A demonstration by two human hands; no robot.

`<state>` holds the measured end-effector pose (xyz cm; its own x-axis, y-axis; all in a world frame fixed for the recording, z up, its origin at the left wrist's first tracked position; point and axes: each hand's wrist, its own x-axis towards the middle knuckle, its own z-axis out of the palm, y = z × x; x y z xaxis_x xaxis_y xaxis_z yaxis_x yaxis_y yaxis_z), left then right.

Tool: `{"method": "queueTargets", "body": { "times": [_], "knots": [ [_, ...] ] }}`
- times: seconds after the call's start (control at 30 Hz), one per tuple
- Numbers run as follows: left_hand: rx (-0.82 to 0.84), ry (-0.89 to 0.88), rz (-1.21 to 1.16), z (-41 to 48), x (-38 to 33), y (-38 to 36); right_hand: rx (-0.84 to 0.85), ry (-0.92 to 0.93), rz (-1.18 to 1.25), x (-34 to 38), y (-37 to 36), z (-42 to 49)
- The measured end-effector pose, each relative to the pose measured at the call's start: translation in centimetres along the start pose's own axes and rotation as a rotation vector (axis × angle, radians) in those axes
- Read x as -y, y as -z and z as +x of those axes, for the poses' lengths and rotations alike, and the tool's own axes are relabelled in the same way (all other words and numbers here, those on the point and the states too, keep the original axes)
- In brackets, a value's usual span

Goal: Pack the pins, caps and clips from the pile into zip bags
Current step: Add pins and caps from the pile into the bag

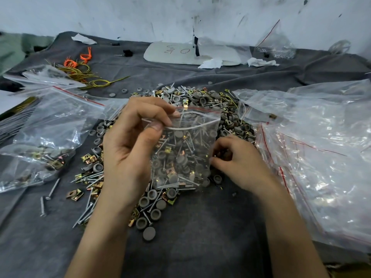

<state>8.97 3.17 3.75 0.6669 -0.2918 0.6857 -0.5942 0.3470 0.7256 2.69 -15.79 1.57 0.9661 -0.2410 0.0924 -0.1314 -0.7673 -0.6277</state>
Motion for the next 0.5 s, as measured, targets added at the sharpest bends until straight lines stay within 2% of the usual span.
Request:
{"method": "queueTargets", "body": {
  "times": [0.1,0.17,0.23,0.3,0.4,0.5],
  "knots": [
    [0.035,0.004,0.004,-0.1,-0.2,-0.3,-0.179,0.036,0.493,1.7,1.4,-1.1],
    [0.078,-0.007,0.027,-0.2,-0.5,-0.7,-0.37,0.207,0.679,3.1,2.9,-2.2],
    [0.128,-0.026,0.063,-0.4,-0.7,-1.3,-0.492,0.38,0.686,4.6,4.0,-3.0],
    [0.163,-0.042,0.107,-0.5,-1.0,-1.6,-0.514,0.459,0.588,5.6,4.3,-3.6],
    [0.164,-0.046,0.12,-0.5,-0.9,-1.7,-0.45,0.431,0.437,5.6,4.4,-3.9],
    [0.138,-0.039,0.102,-0.5,-0.7,-1.5,-0.506,0.396,0.553,4.9,4.7,-3.7]
  ]
}}
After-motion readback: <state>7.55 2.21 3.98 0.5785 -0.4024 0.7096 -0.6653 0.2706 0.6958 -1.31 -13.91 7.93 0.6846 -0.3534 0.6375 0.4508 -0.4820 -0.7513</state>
